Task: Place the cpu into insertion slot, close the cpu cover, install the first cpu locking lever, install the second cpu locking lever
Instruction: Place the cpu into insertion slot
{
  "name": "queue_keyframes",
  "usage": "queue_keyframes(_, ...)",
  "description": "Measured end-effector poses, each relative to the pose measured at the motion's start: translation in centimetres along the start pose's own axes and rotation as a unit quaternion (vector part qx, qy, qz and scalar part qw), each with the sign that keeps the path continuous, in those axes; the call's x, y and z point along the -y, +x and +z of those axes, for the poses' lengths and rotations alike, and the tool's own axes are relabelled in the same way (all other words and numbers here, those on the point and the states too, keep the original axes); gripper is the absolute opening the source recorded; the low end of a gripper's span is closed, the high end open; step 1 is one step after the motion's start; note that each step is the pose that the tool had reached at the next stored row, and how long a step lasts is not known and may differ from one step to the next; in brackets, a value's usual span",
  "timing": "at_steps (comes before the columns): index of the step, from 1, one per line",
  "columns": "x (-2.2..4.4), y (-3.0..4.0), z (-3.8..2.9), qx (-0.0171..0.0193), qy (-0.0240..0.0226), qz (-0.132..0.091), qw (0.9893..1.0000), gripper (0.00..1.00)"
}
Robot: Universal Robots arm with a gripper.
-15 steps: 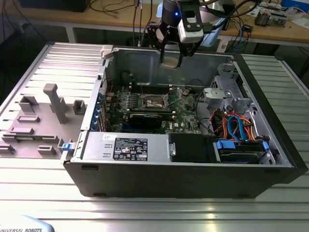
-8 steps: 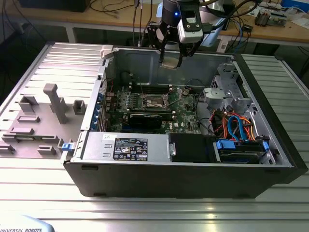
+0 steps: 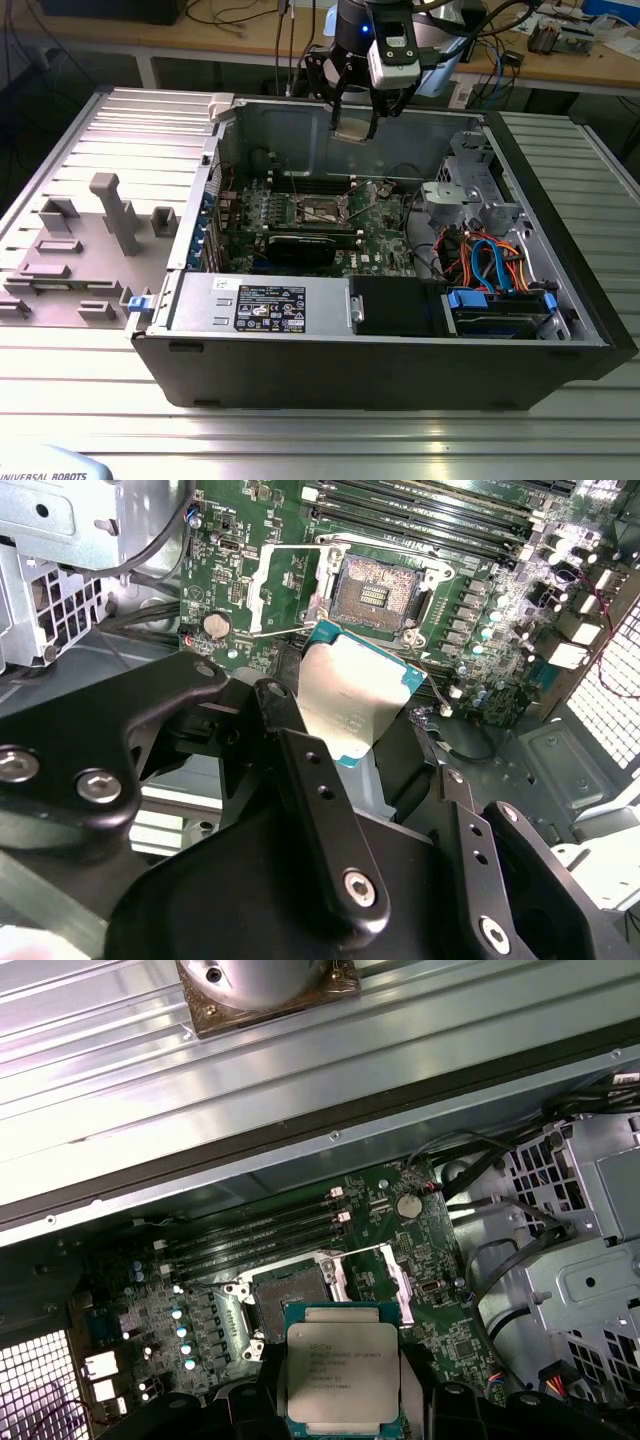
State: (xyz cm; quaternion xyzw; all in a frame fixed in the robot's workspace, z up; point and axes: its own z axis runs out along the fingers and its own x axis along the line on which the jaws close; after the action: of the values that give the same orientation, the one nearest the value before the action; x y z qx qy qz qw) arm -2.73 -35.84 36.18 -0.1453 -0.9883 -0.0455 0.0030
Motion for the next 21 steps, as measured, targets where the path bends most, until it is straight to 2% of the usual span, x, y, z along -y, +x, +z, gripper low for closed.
queue_keyframes(5, 0.0, 0.0, 0.01, 0.0008, -0.0001, 0.009, 1.0, 0.54)
queue_keyframes(13, 0.0, 0.0, 0.03, 0.0035, -0.0006, 0.04, 0.9992, 0.54)
queue_keyframes(21, 0.0, 0.0, 0.03, 0.0038, -0.0007, 0.043, 0.9991, 0.54)
